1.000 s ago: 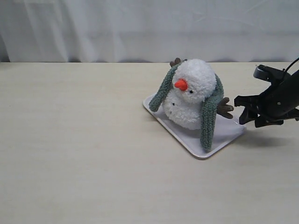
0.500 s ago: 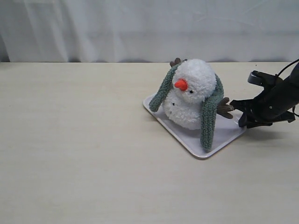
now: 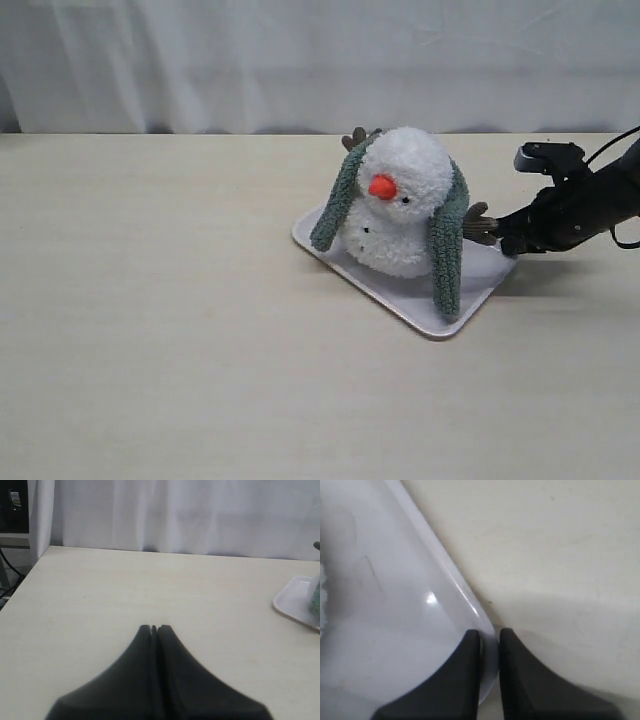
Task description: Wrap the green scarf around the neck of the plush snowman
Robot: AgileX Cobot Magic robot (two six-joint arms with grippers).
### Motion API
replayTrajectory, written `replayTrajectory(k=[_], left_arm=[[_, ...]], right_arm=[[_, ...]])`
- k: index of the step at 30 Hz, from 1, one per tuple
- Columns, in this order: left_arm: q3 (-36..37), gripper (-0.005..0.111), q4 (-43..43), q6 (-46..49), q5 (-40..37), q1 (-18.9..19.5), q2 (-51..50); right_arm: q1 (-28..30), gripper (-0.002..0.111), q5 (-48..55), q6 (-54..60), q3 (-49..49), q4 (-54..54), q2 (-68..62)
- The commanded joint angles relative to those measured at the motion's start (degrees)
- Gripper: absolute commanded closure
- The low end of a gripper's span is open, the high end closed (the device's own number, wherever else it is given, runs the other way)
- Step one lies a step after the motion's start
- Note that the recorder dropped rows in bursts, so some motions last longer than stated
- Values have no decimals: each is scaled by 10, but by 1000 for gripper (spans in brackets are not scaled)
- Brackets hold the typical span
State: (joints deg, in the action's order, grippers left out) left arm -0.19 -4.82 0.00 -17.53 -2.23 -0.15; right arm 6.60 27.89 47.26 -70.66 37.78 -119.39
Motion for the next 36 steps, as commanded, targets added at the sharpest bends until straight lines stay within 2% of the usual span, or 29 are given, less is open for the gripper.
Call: replayTrajectory(k=[1, 6, 12, 21, 26, 32, 36], left_arm=[[2, 107, -1, 0, 2, -4, 2], [2, 107, -1, 0, 2, -4, 2], [2, 107, -1, 0, 2, -4, 2], [2, 107, -1, 0, 2, -4, 2], [2, 107, -1, 0, 2, -4, 2], [2, 107, -1, 0, 2, -4, 2], [2, 107, -1, 0, 2, -4, 2]], right_arm=[[5, 104, -8, 194, -2, 82, 2], [-4, 104, -11, 260, -30, 90, -11], [-42, 104, -16, 270, -82, 81, -52], [-94, 104, -44, 304, -127, -45, -82], [-99, 91, -60, 325, -127, -46, -82], [-96, 73, -71, 208, -127, -43, -69], [-88, 70, -54, 100, -127, -49, -48]])
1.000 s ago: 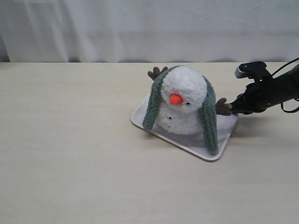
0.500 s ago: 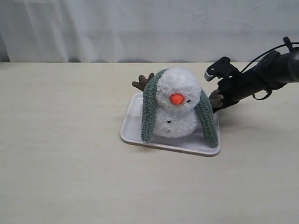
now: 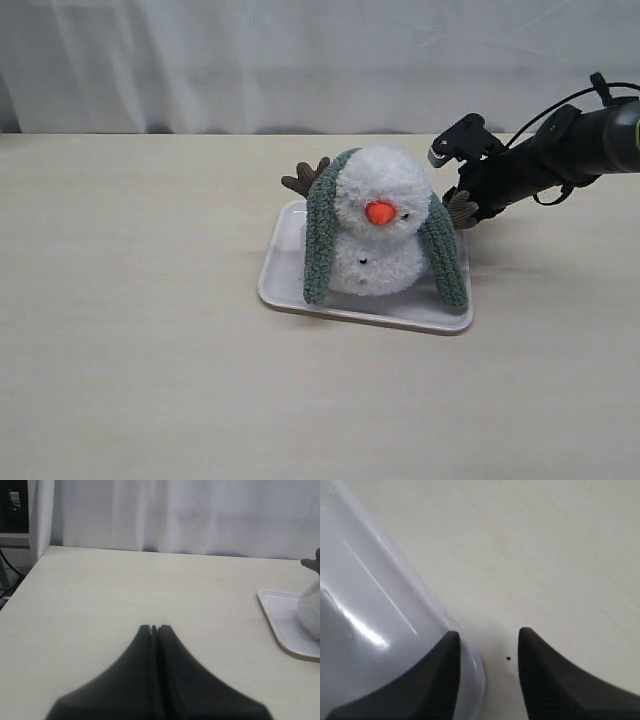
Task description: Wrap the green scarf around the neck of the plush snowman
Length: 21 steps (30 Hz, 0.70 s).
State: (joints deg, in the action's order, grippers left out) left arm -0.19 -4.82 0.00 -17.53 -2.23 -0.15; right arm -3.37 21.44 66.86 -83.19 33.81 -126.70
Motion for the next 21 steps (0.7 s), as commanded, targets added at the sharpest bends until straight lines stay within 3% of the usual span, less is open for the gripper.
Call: replayTrajectory(k=[1, 10, 15, 21], left_arm=[[2, 107, -1, 0, 2, -4, 2], [2, 107, -1, 0, 2, -4, 2], [2, 107, -1, 0, 2, -4, 2], [2, 107, -1, 0, 2, -4, 2]], right_arm=[[14, 70, 21, -123, -1, -16, 34], [47, 70, 196, -436, -1, -105, 80], [47, 70, 273, -470, 15, -102, 74], [45, 70, 249, -453, 53, -44, 71]])
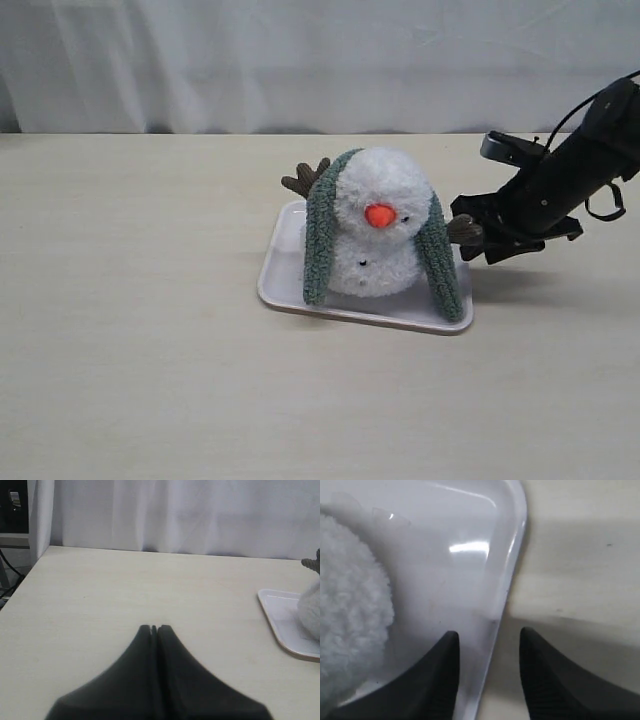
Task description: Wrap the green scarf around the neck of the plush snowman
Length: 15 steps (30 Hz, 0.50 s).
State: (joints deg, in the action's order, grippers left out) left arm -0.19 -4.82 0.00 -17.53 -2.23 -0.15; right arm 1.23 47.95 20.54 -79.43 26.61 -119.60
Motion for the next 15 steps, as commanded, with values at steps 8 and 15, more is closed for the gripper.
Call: replayTrajectory(k=[8, 15], left_arm=[[2, 107, -1, 0, 2, -4, 2], [2, 107, -1, 0, 2, -4, 2]], right_arm=[[-1, 70, -104, -13, 55, 26, -11], [-1, 70, -108, 42, 55, 75, -19]])
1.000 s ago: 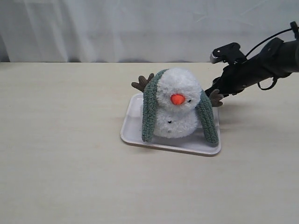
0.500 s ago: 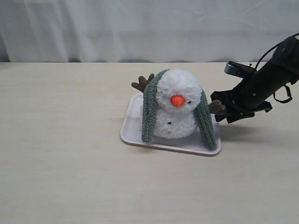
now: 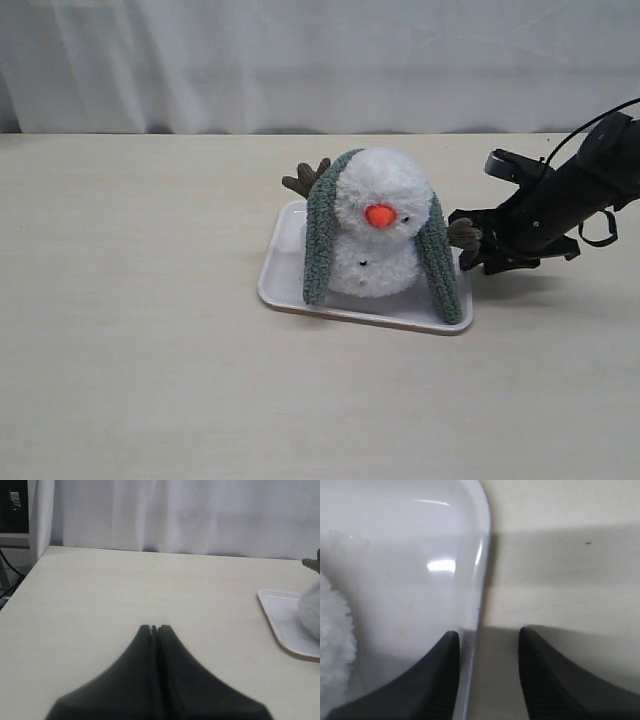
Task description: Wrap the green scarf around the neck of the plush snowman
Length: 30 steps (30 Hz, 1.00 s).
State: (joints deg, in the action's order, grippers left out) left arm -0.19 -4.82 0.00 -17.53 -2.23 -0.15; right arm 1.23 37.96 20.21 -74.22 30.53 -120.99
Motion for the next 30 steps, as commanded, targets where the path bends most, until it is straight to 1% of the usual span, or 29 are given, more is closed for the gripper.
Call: replayTrajectory(k=[1, 8, 10, 11, 17, 27, 28, 30], left_arm=[[2, 107, -1, 0, 2, -4, 2], [2, 107, -1, 0, 2, -4, 2], [2, 107, -1, 0, 2, -4, 2], [2, 107, -1, 0, 2, -4, 2], [2, 107, -1, 0, 2, -4, 2], [2, 107, -1, 0, 2, -4, 2], [2, 107, -1, 0, 2, -4, 2], [2, 107, -1, 0, 2, -4, 2]], right_arm=[[-1, 70, -9, 61, 3, 49, -5], [-1, 70, -9, 83, 3, 57, -26], [-1, 73, -7, 90, 3, 57, -34], [-1, 76, -6, 99, 3, 58, -36], [-1, 104, -6, 161, 2, 58, -36], [-1, 104, -4, 169, -38, 59, -36], [-1, 103, -4, 172, -38, 56, -36], [-1, 98, -4, 169, -38, 41, -36]])
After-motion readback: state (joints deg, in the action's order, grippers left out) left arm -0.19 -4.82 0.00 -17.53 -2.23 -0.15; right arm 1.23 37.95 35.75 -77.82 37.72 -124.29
